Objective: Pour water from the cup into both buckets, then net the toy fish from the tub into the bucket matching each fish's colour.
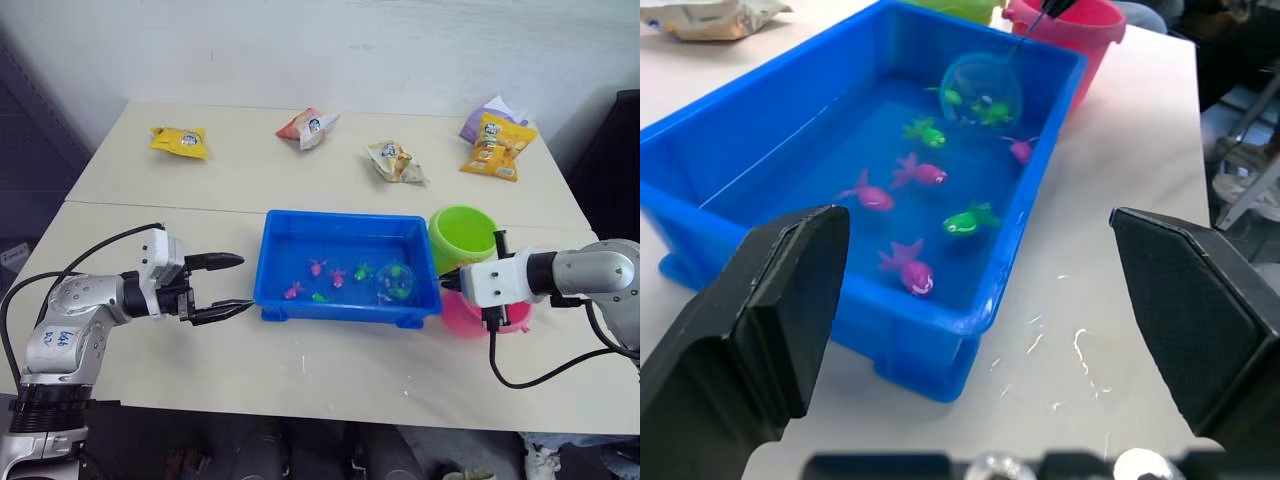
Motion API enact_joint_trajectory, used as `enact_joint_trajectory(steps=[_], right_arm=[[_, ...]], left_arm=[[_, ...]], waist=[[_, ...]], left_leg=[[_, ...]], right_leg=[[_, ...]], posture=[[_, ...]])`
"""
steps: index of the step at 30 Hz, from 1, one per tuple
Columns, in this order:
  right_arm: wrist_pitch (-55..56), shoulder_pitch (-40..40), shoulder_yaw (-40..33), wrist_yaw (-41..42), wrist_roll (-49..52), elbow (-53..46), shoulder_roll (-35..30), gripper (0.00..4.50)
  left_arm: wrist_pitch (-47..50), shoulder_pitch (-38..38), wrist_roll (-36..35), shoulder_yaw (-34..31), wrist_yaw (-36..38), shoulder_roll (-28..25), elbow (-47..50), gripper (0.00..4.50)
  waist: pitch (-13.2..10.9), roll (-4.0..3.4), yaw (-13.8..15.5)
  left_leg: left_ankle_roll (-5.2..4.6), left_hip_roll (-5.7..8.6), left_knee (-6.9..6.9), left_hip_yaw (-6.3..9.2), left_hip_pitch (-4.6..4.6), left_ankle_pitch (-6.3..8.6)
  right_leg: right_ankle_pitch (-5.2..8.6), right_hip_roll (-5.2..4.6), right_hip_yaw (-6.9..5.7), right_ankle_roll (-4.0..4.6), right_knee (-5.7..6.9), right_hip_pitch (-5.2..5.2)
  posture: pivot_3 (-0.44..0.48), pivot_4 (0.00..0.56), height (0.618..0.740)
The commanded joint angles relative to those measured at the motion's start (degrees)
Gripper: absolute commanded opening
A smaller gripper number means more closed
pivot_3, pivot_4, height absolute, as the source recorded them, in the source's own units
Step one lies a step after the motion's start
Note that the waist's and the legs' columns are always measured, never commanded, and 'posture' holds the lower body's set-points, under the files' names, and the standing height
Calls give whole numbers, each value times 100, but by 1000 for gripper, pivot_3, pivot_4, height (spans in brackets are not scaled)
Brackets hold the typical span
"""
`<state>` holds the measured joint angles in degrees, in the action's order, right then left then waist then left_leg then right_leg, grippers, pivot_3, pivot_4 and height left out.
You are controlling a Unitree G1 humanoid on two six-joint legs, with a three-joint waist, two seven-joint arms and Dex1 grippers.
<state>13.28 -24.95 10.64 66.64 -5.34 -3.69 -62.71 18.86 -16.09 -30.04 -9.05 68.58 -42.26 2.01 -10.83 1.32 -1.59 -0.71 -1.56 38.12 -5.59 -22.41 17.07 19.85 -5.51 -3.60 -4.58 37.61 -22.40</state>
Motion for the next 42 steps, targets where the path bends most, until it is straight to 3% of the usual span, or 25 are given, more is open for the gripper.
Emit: enact_joint_trajectory(steps=[1, 16, 28, 42], right_arm=[[426, -335, 91, 216, -231, 175, -80, 0], [448, -931, 468, 901, -122, 656, 310, 0], [-1023, -795, 125, 1131, 836, 386, 591, 0], [-1745, -298, -588, 1247, 2018, 424, 761, 0]], left_arm=[[104, -214, -55, 140, 111, -84, 173, 4478], [-29, -1608, 691, 977, 685, -233, -1080, 4478], [-118, -1504, 793, 917, 787, -235, -1153, 4478], [-272, -1437, 686, 716, 723, -109, -1323, 4478]], waist=[[0, 0, -5], [0, 0, -3], [0, 0, 4], [0, 0, 9]], left_leg=[[0, 0, 0, -1, 0, 0], [1, 0, 10, -7, 0, -1], [1, -2, 12, -6, 0, -1], [0, -2, 11, -4, 0, -1]], right_leg=[[0, 1, 1, 0, 0, 0], [0, 2, 1, 0, 12, -3], [0, 2, 1, 1, 14, -3], [0, 2, -1, 1, 13, -2]], posture=[[0, 150, 738], [0, 150, 738], [0, 150, 738], [0, 150, 738]])
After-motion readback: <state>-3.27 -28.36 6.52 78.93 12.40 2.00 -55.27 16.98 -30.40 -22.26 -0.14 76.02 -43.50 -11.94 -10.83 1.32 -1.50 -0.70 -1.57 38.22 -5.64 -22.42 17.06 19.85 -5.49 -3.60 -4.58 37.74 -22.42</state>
